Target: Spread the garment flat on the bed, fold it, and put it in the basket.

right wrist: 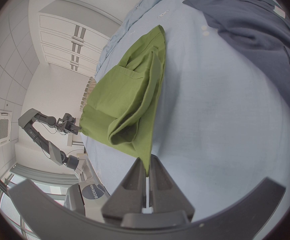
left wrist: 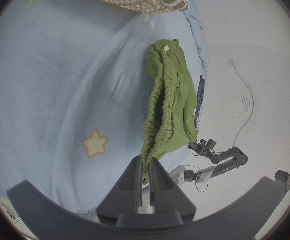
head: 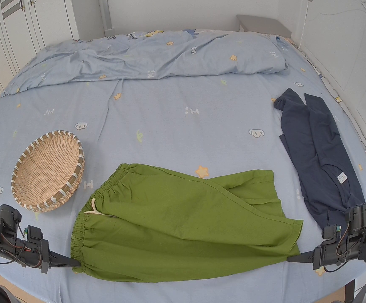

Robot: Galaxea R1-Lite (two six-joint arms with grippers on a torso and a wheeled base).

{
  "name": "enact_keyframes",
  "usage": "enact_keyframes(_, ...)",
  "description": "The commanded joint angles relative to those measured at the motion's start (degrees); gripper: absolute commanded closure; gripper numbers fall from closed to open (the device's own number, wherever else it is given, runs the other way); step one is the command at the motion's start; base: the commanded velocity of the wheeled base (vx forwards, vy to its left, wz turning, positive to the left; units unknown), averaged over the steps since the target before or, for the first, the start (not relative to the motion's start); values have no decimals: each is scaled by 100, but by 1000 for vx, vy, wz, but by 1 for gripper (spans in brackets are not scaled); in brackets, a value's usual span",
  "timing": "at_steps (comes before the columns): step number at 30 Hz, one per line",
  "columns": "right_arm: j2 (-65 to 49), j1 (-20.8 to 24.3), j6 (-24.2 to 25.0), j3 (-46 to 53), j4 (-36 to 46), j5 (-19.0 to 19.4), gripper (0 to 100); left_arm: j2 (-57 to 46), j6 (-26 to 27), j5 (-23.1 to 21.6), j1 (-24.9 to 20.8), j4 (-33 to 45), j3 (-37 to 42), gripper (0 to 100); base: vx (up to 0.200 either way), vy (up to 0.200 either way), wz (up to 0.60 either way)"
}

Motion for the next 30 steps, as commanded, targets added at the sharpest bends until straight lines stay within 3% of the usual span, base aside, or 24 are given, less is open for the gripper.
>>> enact_keyframes(1,-251,-260,-38,165,187,-7,100,-82,116,119,-15,213,-101,100,0,0,0)
enact_keyframes(4,-251,-260,-38,165,187,-7,100,-82,116,119,-15,213,-101,100,0,0,0)
enact_keyframes(12,-497,-400,-108,165,960,-24,100,-108,143,708,-578,556,57,100,0,0,0)
enact_keyframes(30,-778,-594,-117,165,1892,-60,100,-187,151,884,-604,925,22,100,0,0,0)
